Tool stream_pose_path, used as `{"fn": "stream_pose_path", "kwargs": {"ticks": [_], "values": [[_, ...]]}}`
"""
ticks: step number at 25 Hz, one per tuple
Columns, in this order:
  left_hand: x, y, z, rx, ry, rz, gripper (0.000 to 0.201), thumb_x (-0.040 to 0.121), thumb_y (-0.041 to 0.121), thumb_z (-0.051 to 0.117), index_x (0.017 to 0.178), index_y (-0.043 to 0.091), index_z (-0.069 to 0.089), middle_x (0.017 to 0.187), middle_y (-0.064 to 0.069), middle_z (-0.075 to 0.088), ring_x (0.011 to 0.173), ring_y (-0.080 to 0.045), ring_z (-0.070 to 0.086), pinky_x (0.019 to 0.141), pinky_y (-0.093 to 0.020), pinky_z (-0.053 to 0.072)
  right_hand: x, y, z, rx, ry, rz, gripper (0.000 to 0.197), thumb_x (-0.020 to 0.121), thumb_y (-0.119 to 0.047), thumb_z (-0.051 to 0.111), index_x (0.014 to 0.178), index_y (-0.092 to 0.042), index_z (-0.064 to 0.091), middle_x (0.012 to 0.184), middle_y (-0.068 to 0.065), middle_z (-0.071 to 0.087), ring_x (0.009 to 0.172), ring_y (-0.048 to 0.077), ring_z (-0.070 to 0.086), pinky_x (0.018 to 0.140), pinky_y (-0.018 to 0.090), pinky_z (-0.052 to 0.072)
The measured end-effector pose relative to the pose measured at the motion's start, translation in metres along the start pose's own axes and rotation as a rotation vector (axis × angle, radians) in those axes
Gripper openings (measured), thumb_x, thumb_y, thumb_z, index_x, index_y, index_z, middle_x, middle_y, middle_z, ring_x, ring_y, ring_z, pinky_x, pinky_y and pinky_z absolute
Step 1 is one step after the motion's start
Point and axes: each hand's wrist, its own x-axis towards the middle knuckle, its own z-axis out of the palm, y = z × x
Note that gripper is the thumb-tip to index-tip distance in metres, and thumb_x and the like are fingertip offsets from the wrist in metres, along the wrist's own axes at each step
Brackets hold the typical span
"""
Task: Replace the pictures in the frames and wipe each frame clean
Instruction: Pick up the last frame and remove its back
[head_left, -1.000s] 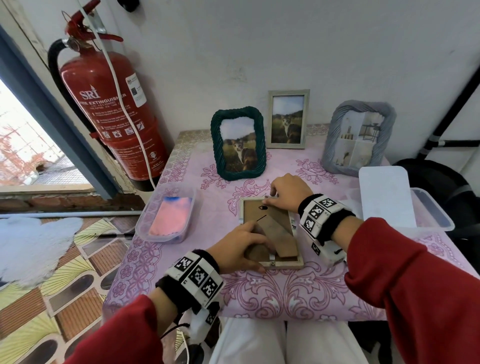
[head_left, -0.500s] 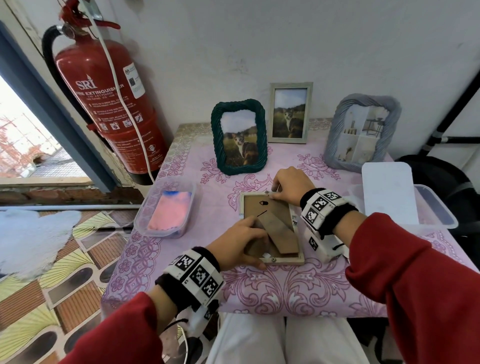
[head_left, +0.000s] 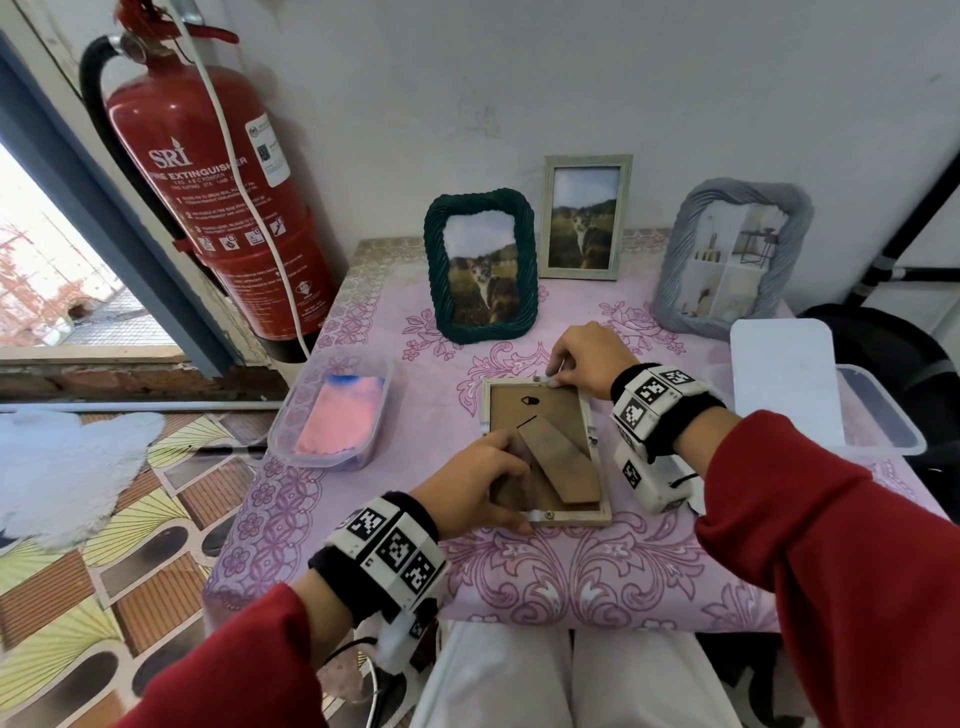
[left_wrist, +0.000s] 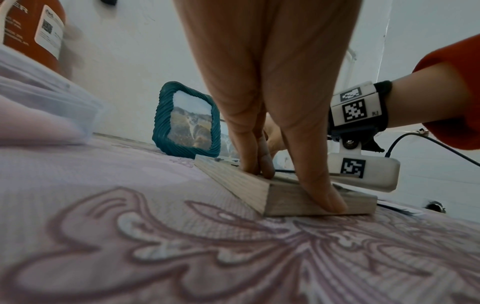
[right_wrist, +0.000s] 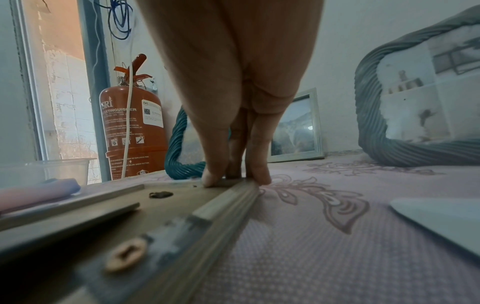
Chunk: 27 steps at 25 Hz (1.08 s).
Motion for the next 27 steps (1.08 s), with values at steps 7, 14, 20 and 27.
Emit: {"fn": "stream_pose_path", "kwargs": {"ticks": [7,14,20,27], "values": [[0.0,-0.004,0.002,-0.013,-0.017,0.047,0.017,0.071,0.016,0.079,0.072,0.012,0.063,0.116,-0.005,0.049,0.093,-0.008,0.042,0.07,-0.009,0.034,0.002,-0.003,-0.004,-0.039,-0.024,-0.044,0.015,0.074,-0.016,0.076,0.089,-0.012,0.074,0.098,0.007,0.071,0.092,0.022,0.063,0.076,0.024,0.041],[0.001,-0.007,0.004,0.005,-0.011,0.058,0.014,0.072,0.016,0.078,0.076,0.009,0.066,0.113,-0.001,0.046,0.093,-0.007,0.04,0.069,-0.002,0.029,0.003,-0.005,-0.007,-0.023,-0.05,-0.032,0.017,0.073,-0.016,0.077,0.09,-0.014,0.075,0.098,0.009,0.069,0.092,0.024,0.064,0.078,0.025,0.044],[-0.002,-0.005,0.003,-0.043,0.016,0.05,0.017,0.07,0.016,0.079,0.076,0.007,0.067,0.118,-0.004,0.05,0.096,-0.007,0.043,0.073,-0.005,0.032,-0.007,-0.002,0.003,-0.016,0.026,-0.022,0.015,0.079,-0.01,0.071,0.094,-0.012,0.073,0.101,0.009,0.071,0.093,0.024,0.066,0.083,0.026,0.047],[-0.007,-0.003,-0.002,-0.206,0.147,0.015,0.013,0.076,0.008,0.075,0.087,0.003,0.072,0.112,-0.009,0.063,0.104,-0.021,0.06,0.094,-0.033,0.048,-0.034,0.006,-0.001,0.08,-0.087,-0.025,0.038,0.082,0.002,0.059,0.119,-0.007,0.062,0.123,0.01,0.062,0.114,0.022,0.057,0.1,0.027,0.042]]}}
